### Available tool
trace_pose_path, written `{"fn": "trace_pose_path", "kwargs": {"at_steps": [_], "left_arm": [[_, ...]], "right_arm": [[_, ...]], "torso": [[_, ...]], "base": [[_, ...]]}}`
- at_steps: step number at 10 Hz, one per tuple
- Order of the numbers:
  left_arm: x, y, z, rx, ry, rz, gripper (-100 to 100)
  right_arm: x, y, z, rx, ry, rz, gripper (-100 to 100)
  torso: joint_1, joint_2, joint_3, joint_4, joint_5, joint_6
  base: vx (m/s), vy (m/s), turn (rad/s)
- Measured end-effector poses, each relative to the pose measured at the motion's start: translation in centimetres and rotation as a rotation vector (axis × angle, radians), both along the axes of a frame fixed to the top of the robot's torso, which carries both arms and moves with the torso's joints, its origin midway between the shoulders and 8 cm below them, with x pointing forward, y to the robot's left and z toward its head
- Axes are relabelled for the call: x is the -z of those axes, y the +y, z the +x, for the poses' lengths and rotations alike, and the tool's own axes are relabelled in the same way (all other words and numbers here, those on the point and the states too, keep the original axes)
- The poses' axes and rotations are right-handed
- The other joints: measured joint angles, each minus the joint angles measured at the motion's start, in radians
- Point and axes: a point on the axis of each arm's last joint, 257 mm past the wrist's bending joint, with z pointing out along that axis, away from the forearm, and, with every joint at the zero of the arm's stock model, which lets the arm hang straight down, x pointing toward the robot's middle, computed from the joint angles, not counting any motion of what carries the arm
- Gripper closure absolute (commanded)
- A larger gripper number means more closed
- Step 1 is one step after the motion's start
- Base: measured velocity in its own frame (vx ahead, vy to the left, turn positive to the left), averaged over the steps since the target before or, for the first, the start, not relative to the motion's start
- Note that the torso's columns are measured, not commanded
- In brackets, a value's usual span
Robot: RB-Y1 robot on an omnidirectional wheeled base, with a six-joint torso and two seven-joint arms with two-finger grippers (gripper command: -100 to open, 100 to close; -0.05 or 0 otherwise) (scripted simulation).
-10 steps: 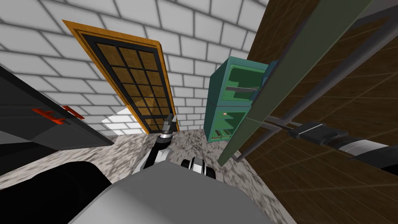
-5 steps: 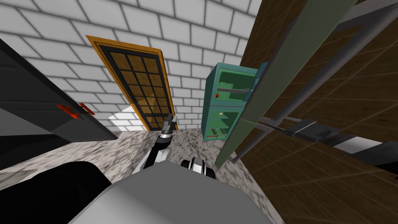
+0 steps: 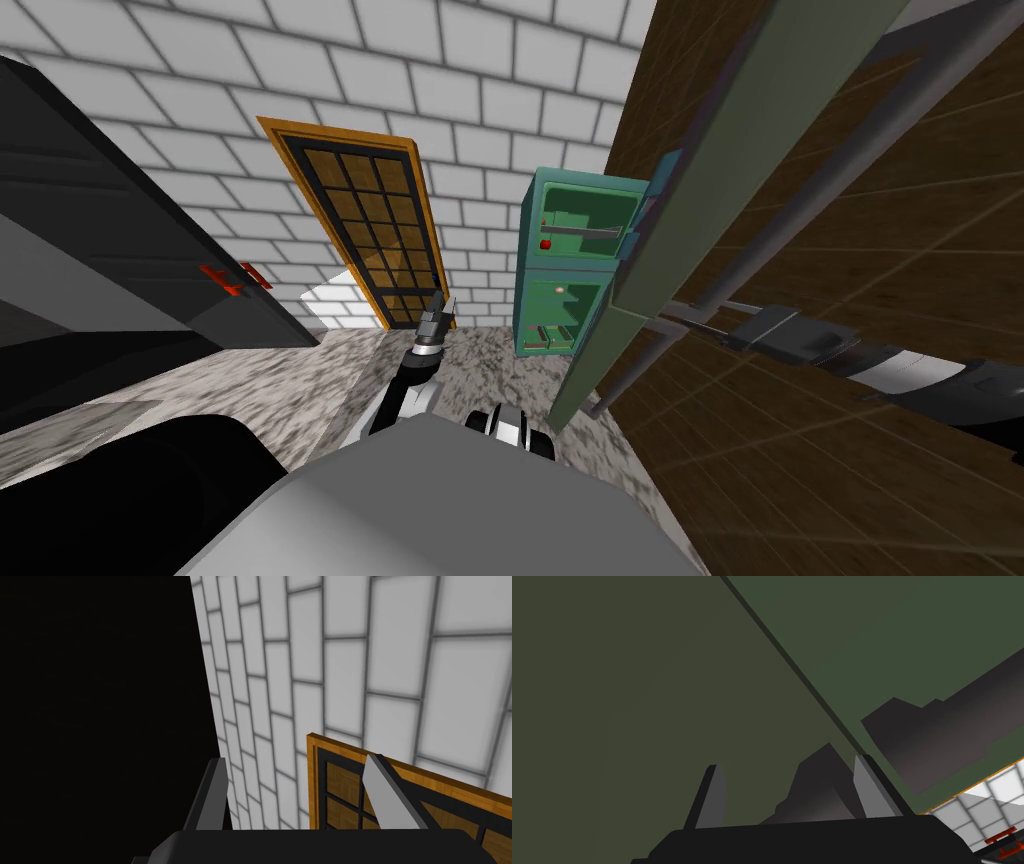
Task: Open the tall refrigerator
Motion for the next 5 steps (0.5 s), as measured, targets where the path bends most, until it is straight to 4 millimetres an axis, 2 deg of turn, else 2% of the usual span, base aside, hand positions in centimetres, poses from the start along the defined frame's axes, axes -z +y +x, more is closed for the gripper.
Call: {"fn": "trace_pose_path", "kwargs": {"at_steps": [2,4,5], "left_arm": [[0.0,0.0,0.0,0.000,0.000,0.000,0],[0.0,0.0,0.0,0.000,0.000,0.000,0],[0.0,0.0,0.0,0.000,0.000,0.000,0]], "right_arm": [[0.0,1.7,-0.4,-0.045,-0.004,0.000,100],[0.2,2.2,-0.5,-0.065,0.002,0.000,100],[0.8,2.6,-0.7,-0.080,0.016,0.003,100]], "torso": [[-0.001,0.005,0.002,0.002,0.001,0.000],[0.009,0.001,0.002,0.000,0.002,0.001],[0.007,0.001,0.000,0.001,0.004,-0.002]], "base": [[-0.102,-0.289,0.068],[-0.024,-0.119,-0.012],[-0.042,-0.254,0.095]]}}
